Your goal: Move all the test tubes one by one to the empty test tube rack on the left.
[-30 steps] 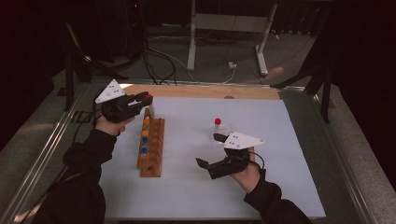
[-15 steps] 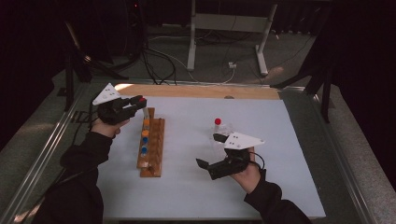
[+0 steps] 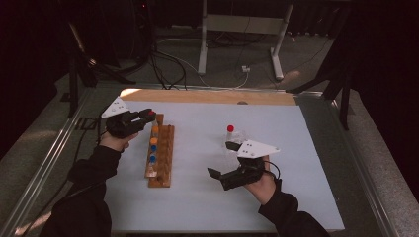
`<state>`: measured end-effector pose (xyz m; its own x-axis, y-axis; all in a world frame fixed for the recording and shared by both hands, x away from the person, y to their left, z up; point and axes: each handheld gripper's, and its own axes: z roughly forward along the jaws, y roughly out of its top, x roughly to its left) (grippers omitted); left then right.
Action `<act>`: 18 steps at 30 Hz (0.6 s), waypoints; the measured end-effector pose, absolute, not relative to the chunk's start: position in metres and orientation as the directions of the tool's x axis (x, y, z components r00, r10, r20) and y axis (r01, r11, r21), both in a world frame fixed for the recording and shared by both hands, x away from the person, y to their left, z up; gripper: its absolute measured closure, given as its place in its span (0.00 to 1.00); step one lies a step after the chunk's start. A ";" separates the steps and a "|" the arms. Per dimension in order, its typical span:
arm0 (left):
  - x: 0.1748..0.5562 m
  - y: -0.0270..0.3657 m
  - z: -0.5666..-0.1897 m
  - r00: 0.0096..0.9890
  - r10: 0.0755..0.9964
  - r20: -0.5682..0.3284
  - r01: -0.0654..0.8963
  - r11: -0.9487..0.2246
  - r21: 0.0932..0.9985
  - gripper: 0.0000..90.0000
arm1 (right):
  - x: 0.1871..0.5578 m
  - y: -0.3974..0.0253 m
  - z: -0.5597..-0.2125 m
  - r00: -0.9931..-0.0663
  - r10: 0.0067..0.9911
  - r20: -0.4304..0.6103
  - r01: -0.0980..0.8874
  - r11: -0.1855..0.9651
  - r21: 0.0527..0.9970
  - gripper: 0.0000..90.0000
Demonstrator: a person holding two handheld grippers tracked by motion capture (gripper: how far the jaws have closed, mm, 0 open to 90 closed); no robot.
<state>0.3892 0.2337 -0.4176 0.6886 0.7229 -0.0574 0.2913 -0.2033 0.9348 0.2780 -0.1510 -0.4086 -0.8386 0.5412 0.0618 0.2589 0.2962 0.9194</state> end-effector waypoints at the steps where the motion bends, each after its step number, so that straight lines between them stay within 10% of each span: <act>1: 0.389 0.234 -0.419 0.688 0.723 -0.055 0.292 -0.206 0.934 0.80 | 0.278 -0.151 -0.409 -0.839 0.541 0.062 0.259 0.297 0.919 0.00; 18: 0.390 0.235 -0.441 0.681 0.728 -0.083 0.321 -0.195 0.927 0.80 | 0.278 -0.151 -0.409 -0.842 0.536 0.066 0.264 0.302 0.916 0.00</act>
<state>0.3904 0.2351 -0.4407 0.6810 0.7276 -0.0831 0.3214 -0.1949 0.9267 0.2780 -0.1507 -0.4092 -0.8416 0.5361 0.0657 0.2640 0.3021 0.9160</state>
